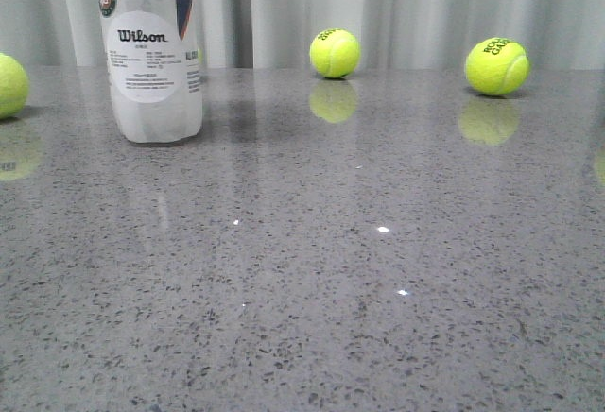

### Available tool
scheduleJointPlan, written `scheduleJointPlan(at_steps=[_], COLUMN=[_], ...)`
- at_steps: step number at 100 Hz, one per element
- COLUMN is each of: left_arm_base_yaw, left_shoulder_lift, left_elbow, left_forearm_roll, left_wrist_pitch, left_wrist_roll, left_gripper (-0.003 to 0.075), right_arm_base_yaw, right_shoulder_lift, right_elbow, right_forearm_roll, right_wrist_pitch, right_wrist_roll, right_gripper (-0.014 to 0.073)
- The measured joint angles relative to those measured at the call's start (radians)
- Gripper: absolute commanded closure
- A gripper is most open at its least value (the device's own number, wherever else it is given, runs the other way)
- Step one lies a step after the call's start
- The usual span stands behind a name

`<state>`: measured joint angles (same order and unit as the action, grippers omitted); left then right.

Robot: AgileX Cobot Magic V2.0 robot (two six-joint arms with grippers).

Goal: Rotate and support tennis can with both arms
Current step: 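Release the upright can and raise the left gripper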

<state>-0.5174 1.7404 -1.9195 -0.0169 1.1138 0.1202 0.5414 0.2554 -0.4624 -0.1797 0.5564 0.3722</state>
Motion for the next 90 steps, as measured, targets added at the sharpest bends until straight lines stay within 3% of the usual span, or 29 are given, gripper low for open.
scheduleJointPlan(at_steps=[32, 44, 63, 90], left_arm_base_yaw=[0.002, 0.002, -0.006, -0.012], left_shoulder_lift=[0.0, -0.017, -0.121, -0.288], left_elbow=[-0.004, -0.004, 0.039, 0.258], left_forearm_roll=[0.003, 0.003, 0.003, -0.001], left_wrist_pitch=[-0.029, -0.072, -0.16, -0.226], left_wrist_roll=[0.0, 0.0, 0.0, 0.0], left_gripper=[0.0298, 0.0431, 0.0743, 0.0741], right_arm_base_yaw=[0.0, 0.0, 0.0, 0.0], right_shoulder_lift=[0.0, 0.0, 0.0, 0.0], right_elbow=[0.0, 0.0, 0.0, 0.0], right_forearm_roll=[0.0, 0.0, 0.0, 0.0], right_wrist_pitch=[0.0, 0.0, 0.0, 0.0], right_wrist_roll=[0.0, 0.0, 0.0, 0.0], right_gripper=[0.0659, 0.0659, 0.0659, 0.0659])
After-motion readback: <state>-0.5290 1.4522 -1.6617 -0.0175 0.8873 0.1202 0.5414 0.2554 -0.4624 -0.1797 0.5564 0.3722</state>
